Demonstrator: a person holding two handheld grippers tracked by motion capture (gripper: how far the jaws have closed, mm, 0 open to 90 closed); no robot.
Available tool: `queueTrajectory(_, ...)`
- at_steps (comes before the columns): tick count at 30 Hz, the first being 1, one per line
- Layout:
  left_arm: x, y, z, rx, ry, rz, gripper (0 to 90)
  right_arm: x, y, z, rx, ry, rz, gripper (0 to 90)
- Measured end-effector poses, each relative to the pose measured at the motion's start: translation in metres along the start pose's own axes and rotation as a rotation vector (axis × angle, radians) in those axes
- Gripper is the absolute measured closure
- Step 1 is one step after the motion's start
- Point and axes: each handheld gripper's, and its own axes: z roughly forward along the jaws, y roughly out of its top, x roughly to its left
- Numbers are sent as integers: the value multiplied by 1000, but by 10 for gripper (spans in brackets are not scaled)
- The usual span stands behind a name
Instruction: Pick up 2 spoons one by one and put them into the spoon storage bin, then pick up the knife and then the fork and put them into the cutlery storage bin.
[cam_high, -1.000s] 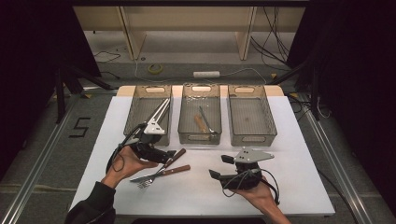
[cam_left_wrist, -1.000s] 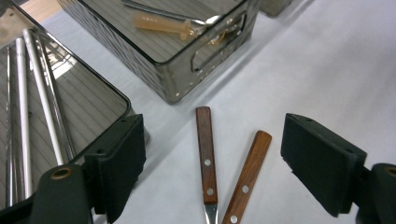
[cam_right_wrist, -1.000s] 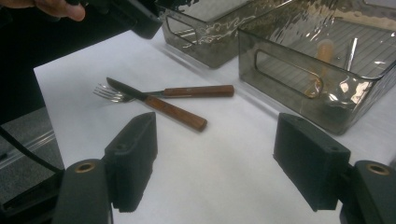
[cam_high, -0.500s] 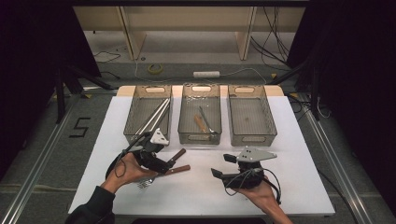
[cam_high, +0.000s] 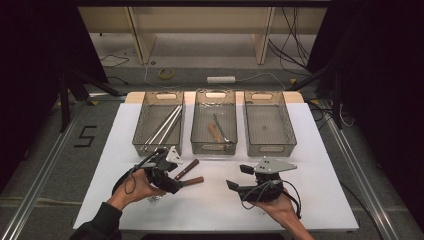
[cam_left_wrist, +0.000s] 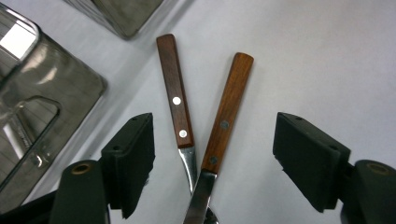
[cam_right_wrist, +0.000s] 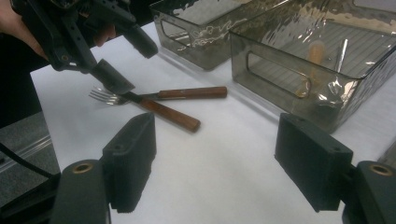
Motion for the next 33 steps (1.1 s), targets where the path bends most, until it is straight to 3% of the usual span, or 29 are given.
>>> queueTrajectory(11, -4, -7, 13, 61, -30, 32, 345, 0, 0, 0, 3, 2, -2, 300)
queueTrajectory(33, -6, -12, 29, 102, -47, 103, 533, 1, 0, 1, 10, -3, -8, 301)
